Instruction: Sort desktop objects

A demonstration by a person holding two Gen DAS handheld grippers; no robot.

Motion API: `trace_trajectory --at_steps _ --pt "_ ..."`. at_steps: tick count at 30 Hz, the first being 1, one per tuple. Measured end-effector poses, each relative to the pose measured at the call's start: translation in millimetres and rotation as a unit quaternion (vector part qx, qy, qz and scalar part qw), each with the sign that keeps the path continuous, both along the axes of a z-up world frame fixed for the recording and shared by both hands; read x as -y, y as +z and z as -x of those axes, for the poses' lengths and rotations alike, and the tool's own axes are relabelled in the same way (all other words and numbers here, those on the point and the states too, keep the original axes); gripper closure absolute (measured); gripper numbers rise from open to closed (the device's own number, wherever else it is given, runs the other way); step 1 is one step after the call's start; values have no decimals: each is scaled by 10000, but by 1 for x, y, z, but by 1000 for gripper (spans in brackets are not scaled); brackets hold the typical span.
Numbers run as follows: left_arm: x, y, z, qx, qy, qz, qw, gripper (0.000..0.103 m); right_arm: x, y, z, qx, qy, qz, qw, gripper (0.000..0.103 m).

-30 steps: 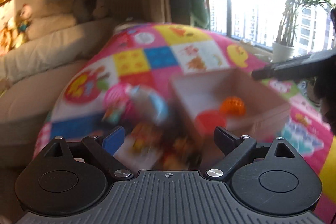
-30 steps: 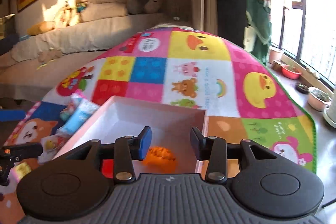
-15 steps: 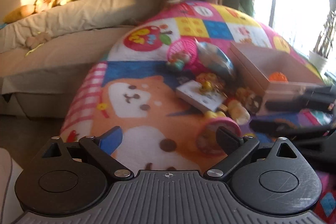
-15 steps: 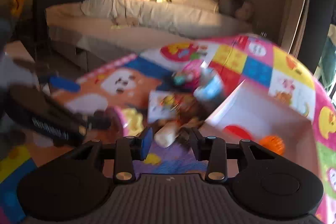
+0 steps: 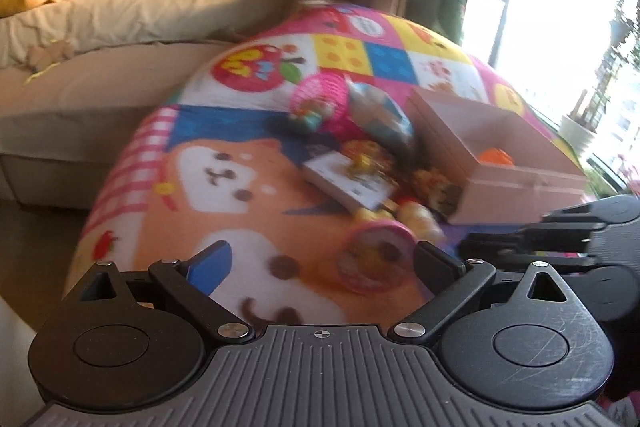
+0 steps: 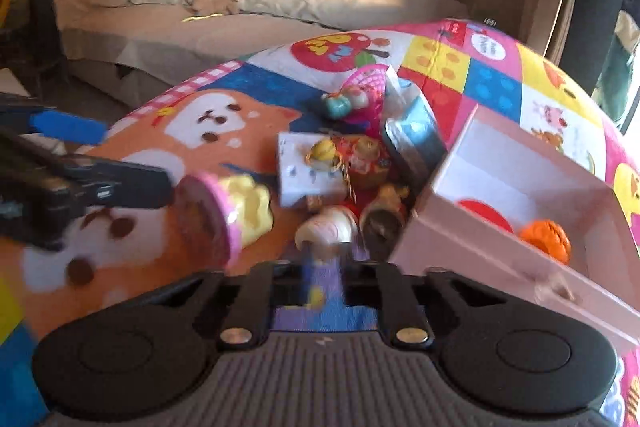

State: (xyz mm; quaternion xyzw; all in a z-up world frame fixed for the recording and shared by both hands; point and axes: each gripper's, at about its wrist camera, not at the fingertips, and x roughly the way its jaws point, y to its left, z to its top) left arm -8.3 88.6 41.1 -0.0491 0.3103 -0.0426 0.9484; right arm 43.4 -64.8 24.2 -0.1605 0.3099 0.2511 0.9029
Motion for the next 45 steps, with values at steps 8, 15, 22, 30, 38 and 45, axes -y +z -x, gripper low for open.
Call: trace_trajectory --at_steps 8,15,22,30,38,45 --pt "43 -21 -22 -328 -119 -447 9984 3 80 0 23 8 -853 -47 9963 99" --pt "47 -19 -27 -346 -31 -659 9972 42 98 -1 24 -35 -992 -289 9946 97" --pt "34 -2 -5 -200 -124 -722 9971 42 51 13 26 440 -189 -259 9985 72" --pt "15 1 10 -228 29 -680 9974 41 -21 2 -7 262 234 -136 9993 66" --pt "20 2 8 -151 -140 -438 9988 42 0 1 -2 -8 102 -250 9996 76" --pt "54 1 -4 -46 -607 -334 9976 42 66 3 43 -37 76 38 10000 76"
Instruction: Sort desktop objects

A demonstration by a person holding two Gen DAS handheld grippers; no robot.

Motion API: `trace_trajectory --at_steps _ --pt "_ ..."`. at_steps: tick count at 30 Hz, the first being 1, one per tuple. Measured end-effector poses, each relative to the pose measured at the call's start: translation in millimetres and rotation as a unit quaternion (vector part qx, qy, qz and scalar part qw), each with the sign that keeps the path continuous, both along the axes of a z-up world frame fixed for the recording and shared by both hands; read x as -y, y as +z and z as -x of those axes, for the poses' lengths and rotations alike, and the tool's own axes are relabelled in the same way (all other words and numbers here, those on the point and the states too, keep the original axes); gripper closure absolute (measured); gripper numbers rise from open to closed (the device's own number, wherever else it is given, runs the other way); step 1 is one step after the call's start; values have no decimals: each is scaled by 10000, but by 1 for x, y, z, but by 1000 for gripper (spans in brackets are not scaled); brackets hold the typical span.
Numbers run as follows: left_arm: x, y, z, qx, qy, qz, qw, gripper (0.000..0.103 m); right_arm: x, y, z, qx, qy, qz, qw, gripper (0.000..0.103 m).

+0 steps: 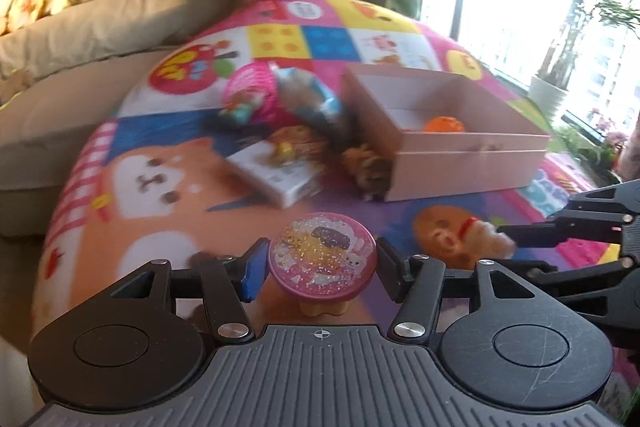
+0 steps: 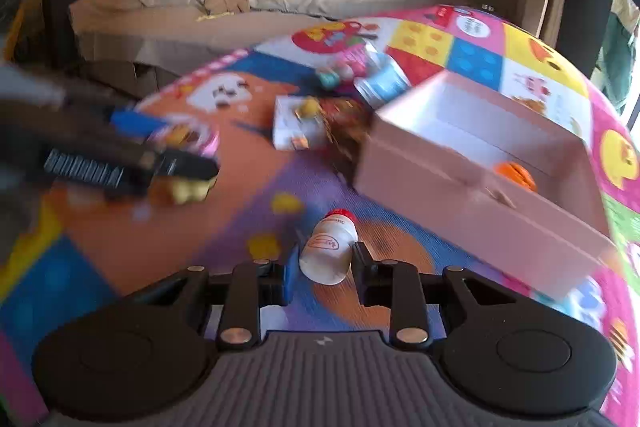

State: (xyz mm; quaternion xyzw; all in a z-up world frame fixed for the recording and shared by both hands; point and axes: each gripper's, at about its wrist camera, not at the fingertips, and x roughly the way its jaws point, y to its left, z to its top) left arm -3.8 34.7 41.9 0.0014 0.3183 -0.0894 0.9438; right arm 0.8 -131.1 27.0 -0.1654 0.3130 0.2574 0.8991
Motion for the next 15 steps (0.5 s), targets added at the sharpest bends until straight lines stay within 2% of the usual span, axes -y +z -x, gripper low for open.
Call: trace_trajectory --at_steps 4,6,8,12,15 --pt "13 -5 -9 -20 -30 -40 10000 41 21 -6 0 584 -215 569 9964 73" --pt "15 -7 -9 -69 -29 -100 9999 39 23 -16 -3 1220 -696 1211 9827 65" --pt "15 -10 -6 -130 -35 -128 9998 32 26 -20 -5 1481 -1014 1470 9727 60" --pt "13 -14 -3 -225 -24 -191 9996 28 41 -15 -10 965 -1289 874 9831 56" --pt "12 -17 -2 -271 -27 -180 9995 25 46 -14 -16 732 -1469 667 9842 50"
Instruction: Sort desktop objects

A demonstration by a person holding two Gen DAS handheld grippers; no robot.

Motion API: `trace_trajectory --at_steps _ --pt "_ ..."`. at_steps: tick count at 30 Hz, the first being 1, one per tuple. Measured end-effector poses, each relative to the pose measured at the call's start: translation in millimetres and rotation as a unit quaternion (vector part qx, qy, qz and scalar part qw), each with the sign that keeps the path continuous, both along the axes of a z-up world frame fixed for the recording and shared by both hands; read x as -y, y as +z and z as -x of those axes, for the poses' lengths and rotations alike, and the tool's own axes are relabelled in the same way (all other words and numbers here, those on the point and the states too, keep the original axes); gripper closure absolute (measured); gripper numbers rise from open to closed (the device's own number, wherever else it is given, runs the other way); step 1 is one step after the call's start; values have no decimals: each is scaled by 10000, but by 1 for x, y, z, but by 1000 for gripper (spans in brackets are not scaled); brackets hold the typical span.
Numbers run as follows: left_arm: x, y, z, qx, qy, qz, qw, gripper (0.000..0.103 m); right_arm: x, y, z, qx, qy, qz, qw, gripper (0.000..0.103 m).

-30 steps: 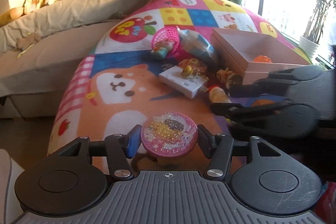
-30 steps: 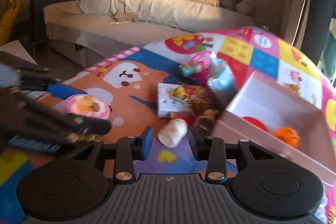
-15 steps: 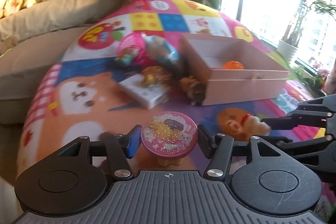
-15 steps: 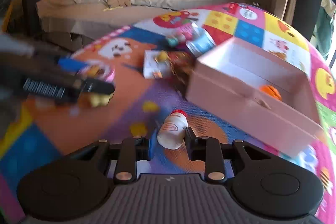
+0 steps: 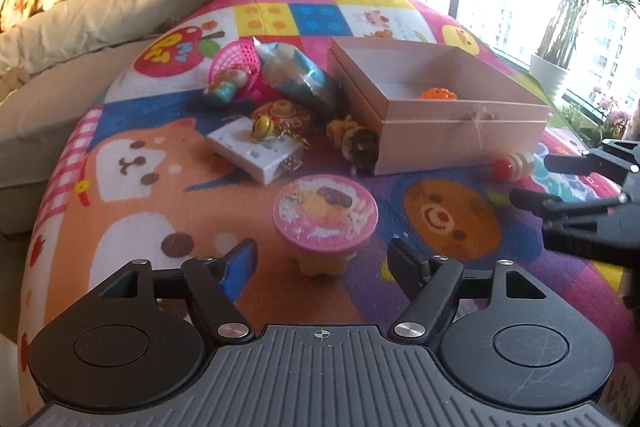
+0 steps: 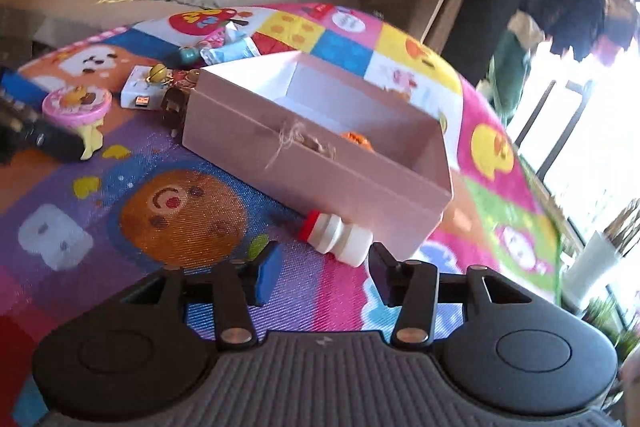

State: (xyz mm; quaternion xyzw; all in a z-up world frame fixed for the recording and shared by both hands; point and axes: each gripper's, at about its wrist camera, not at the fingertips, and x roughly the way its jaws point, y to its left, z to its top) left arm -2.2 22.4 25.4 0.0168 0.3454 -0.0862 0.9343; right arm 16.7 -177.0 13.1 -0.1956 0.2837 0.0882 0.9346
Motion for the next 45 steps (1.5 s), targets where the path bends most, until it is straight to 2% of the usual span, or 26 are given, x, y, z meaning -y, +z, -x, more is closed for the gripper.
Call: trace_trajectory --at_steps 2,4,6,7,8,13,19,22,24,26,29,30,32,34,37,40,42,44,45 --pt "1 -1 0 -17 -2 9 10000 25 8 3 -8 -201 -218 -351 9989 43" --pt "1 -2 -1 -16 3 13 10000 24 18 5 -21 -542 -449 -890 9935 43" --pt "2 -2 -3 0 51 -25 10000 24 26 3 -31 -800 -677 -1316 9858 44" --pt "2 -2 -4 5 88 -51 9999 24 29 3 -35 -851 -737 -1450 9830 49" --pt "2 -2 -6 6 127 -73 9999 24 29 3 -37 -824 -776 -1498 9822 61" --pt "5 -3 -19 12 220 -139 9997 28 23 8 -32 -805 -554 -1469 9843 61" --pt "20 -4 -22 170 143 -434 9988 42 13 27 -2 -873 239 -1299 9874 61" --pt "22 14 -6 343 -21 -301 9990 42 11 44 23 -640 600 -1102 9900 61" --pt "24 46 7 560 -360 72 9978 42 17 64 38 -388 721 -1069 9909 61" --pt "26 88 14 1056 -656 310 9918 42 27 92 51 39 749 -1112 9910 61" --pt "34 136 11 1838 -829 305 9790 42 44 147 62 861 658 -1336 9851 61" --pt "39 147 5 2045 -826 253 9750 42 48 161 63 1094 642 -1354 9826 61" --pt "49 156 -12 2207 -822 205 9717 42 51 180 58 1494 551 -1301 9786 61" --pt "59 156 -31 2112 -936 265 9726 42 51 190 44 1611 437 -1288 9775 61" --pt "76 145 -59 1952 -1108 283 9741 42 52 187 16 1393 342 -1376 9800 61" --pt "86 131 -90 1703 -1156 430 9777 42 51 173 -15 1112 169 -1391 9839 61" --pt "84 122 -106 1516 -1155 542 9802 34 52 160 -35 916 42 -1422 9856 61" --pt "72 114 -113 1337 -1002 714 9834 14 54 149 -53 636 -22 -1469 9871 58" --pt "60 110 -112 1322 -881 805 9840 11 56 143 -62 467 -78 -1511 9874 56"
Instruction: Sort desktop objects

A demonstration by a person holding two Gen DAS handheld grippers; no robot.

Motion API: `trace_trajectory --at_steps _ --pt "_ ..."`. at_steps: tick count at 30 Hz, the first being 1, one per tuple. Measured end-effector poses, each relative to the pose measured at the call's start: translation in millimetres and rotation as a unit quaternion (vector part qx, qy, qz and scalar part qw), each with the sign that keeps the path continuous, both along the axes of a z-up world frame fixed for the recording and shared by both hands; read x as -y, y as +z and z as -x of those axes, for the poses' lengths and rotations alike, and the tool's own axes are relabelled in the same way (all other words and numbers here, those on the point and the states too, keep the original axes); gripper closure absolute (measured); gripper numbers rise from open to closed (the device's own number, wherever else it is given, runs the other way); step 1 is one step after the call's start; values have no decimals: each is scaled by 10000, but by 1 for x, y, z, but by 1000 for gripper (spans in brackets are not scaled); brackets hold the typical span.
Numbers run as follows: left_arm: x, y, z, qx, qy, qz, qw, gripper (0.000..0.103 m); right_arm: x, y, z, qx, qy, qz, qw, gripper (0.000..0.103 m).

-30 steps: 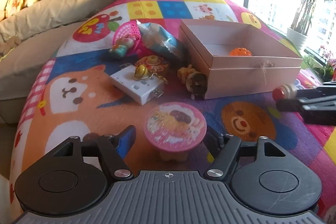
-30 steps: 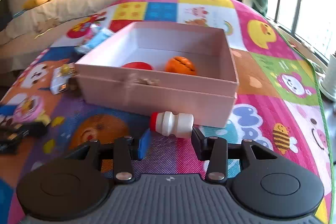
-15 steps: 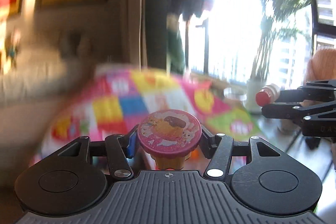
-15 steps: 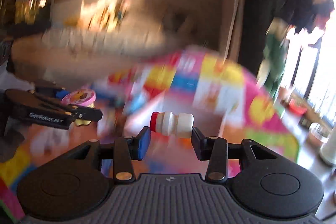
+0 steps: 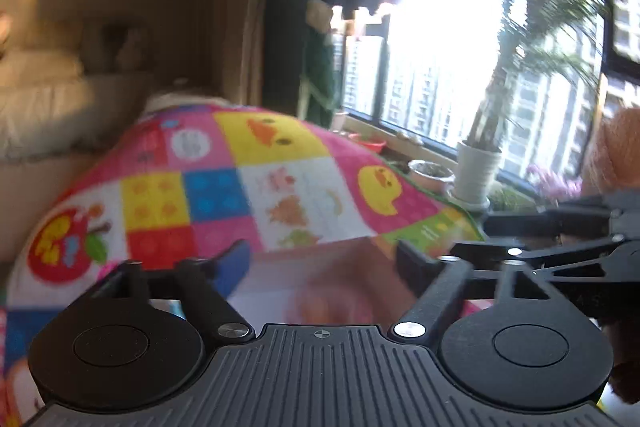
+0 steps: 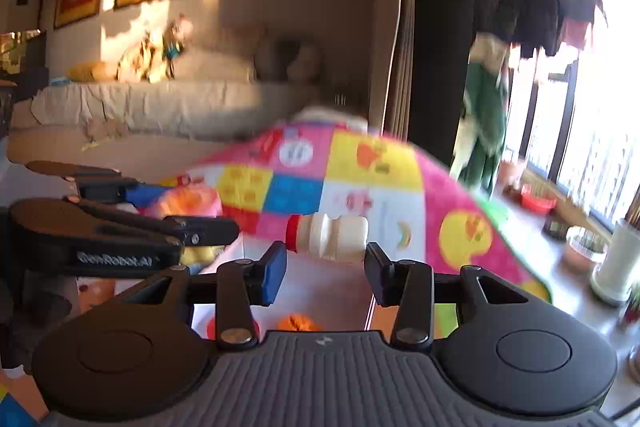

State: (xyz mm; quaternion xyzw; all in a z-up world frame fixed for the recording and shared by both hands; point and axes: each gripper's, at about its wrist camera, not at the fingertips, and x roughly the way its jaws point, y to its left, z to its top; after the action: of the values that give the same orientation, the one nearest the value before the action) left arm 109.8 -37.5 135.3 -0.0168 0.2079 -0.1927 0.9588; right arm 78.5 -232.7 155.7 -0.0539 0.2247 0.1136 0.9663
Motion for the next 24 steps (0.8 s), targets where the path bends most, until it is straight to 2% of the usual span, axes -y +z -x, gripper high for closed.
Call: trace_trajectory --at_steps 1,3,8,11,14,19,21,24 --pt "-13 -4 2 -5 90 48 9999 8 3 -4 -5 -82 -41 -43 9999 55" --pt "-40 -14 9 -50 406 30 9992 8 1 -12 -7 -125 -12 -17 9999 55" --pt "-93 -59 30 -378 1265 -334 9907 8 -10 -20 -11 -180 178 45 9997 55" --pt "-102 -84 48 -526 1416 -656 9864 7 -31 -25 -23 -399 465 -74 9981 50" --pt "-104 -107 56 -649 1478 -855 9832 7 -62 -32 -37 -714 860 -195 9935 50" --pt "-119 -125 53 -954 1705 -523 9793 8 -118 -40 -72 -1285 1175 -271 9843 50" --pt "-120 -123 61 -839 1850 -441 9782 7 -144 -44 -92 -1435 1185 -187 9823 49" --pt "-117 -123 65 -696 1855 -475 9790 7 -180 -54 -123 -1535 1065 63 9824 44"
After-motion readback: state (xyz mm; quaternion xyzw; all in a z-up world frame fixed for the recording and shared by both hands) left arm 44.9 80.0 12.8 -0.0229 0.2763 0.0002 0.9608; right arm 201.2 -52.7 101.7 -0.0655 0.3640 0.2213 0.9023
